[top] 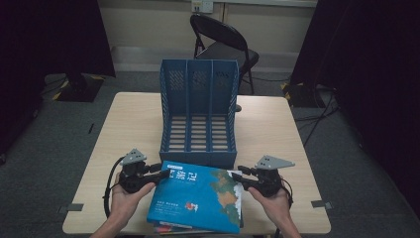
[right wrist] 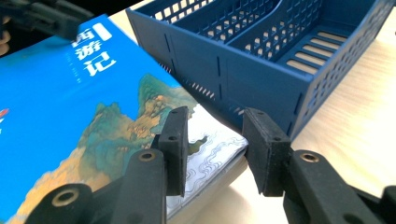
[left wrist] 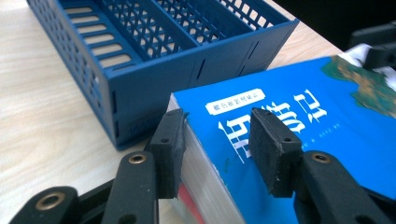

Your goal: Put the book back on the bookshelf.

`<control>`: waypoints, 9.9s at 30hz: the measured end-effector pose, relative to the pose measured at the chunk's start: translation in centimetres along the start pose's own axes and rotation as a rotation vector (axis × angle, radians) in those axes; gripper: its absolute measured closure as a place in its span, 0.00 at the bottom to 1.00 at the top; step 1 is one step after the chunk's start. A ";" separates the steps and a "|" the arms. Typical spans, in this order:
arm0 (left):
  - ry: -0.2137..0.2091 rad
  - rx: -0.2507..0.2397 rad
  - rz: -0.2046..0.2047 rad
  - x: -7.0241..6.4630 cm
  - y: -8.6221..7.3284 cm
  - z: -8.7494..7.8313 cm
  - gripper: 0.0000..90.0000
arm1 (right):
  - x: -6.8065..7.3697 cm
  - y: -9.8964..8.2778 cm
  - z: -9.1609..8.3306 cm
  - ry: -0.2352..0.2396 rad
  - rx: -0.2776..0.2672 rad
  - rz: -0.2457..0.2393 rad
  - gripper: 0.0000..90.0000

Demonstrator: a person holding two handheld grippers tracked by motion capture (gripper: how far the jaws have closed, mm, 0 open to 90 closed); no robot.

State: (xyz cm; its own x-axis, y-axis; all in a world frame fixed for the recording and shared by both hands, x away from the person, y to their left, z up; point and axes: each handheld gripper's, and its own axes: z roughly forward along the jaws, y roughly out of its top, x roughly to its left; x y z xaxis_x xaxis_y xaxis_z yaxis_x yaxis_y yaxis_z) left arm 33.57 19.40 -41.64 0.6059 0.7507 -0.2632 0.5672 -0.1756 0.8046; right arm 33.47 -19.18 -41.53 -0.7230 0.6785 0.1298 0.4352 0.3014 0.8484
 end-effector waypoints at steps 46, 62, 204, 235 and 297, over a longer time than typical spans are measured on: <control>-0.078 0.064 0.070 -1.8 0.7 1.4 0.64 | 1.8 -1.3 -1.3 0.084 0.012 0.037 0.72; -0.153 0.057 0.077 -1.2 -1.2 -1.1 0.61 | 1.7 -0.3 -1.0 0.112 0.037 0.003 0.67; -0.177 0.011 0.004 -1.0 -1.9 0.6 0.40 | 2.2 0.2 3.4 0.102 0.039 0.188 0.29; -0.170 0.003 0.008 -1.3 -1.8 0.9 0.38 | 2.6 2.8 5.7 0.187 0.040 0.215 0.42; -0.411 -0.012 -0.178 -0.1 -0.1 1.9 0.37 | 4.5 5.3 3.1 0.253 -0.055 0.197 0.89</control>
State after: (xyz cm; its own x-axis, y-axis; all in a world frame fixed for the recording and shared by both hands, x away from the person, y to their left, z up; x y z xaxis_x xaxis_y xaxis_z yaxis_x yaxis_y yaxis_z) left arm 34.46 18.13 -42.66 0.6725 0.4526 -0.5856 0.6773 -0.0573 0.7335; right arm 34.17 -12.41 -38.02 -0.7413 0.5299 0.4119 0.5552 0.1392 0.8200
